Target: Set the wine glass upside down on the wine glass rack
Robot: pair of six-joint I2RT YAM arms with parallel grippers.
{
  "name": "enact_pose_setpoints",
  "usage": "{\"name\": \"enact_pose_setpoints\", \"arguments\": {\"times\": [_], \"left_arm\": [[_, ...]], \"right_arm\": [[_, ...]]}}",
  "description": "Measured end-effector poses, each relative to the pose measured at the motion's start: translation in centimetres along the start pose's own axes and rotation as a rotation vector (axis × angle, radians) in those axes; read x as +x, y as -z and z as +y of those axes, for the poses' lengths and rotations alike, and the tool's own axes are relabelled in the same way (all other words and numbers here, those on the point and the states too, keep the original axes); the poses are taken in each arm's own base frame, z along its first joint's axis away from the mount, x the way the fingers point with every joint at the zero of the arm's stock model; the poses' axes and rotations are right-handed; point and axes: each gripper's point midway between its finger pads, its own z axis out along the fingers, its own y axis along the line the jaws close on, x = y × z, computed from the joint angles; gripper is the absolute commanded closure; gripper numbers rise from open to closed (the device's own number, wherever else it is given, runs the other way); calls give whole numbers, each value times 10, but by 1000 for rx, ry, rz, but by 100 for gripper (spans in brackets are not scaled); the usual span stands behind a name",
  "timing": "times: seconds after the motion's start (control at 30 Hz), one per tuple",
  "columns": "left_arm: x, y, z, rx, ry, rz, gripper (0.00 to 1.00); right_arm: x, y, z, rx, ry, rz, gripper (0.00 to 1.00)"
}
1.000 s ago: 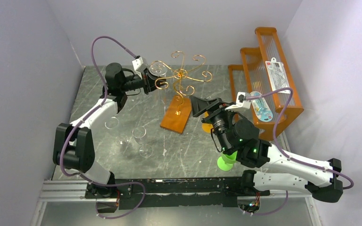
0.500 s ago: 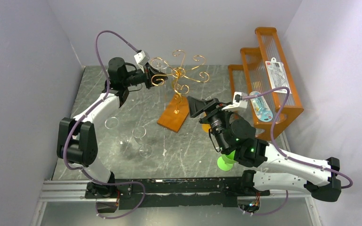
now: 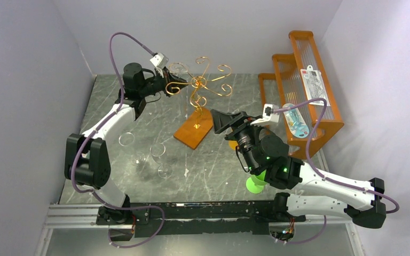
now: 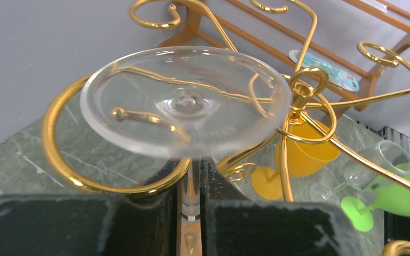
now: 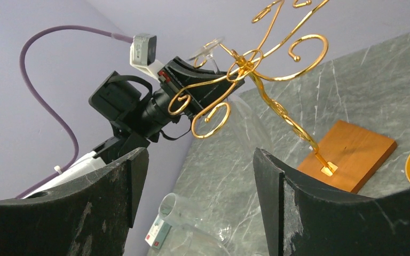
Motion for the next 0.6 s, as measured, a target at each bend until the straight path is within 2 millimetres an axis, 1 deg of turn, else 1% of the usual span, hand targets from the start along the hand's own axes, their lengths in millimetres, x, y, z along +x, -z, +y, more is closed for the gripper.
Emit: {"name": "enact_pose_setpoints", "arguments": {"times": [0.13,0.3,0.6], "left_arm": [[-10,-1,6,-46,49,-24,95],[-15,-2,9,-78,107,-52,95],[-15,-1,23,-162,144,-102,95]], "right_arm": [[0,0,0,-2,-3,1,24],[0,0,0,-2,-4,2,24],[1,0,2,-8,-7,6,24]]}}
